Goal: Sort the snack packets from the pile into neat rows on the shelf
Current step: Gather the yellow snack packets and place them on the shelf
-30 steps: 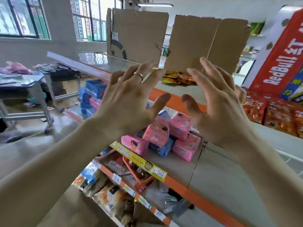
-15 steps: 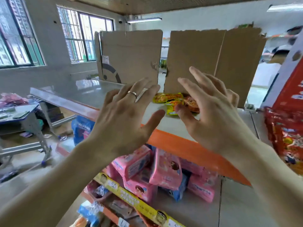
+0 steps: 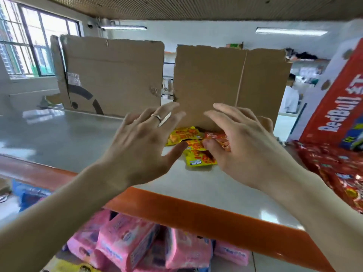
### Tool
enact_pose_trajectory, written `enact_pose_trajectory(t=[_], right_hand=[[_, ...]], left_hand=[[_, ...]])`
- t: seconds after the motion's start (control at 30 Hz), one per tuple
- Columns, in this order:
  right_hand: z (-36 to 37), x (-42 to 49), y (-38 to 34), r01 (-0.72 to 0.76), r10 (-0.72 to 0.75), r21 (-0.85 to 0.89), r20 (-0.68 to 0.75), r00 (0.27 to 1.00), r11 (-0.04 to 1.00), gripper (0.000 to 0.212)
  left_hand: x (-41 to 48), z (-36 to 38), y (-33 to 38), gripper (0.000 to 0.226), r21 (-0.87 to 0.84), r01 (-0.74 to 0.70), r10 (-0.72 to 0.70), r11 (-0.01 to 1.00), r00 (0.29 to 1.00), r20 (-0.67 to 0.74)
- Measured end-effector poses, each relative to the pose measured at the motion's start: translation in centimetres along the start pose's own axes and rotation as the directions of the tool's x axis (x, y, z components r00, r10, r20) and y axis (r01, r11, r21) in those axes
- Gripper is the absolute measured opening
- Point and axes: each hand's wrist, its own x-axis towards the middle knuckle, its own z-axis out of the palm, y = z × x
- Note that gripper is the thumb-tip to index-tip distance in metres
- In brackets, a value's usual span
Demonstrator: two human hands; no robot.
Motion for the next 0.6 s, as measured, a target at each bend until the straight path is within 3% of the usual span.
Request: enact_pose_trajectory(t=[0.4, 0.6], right_hand=[[2.3, 8.3, -2.9, -0.141, 0.133, -0.125, -0.074, 0.988, 0.982, 0.051], [4.7, 10.6, -2.9, -0.159, 0.143, -0.139, -0.121, 0.982, 0.977, 0.053]], left_hand=[[8.0, 3.1, -7.1, 0.061, -0.067, -0.154, 0.151, 0.986, 0.987, -0.059], [10.7, 6.5, -7.8, 0.053, -0.217, -0.103, 0.117, 0.971, 0.992, 0.050]])
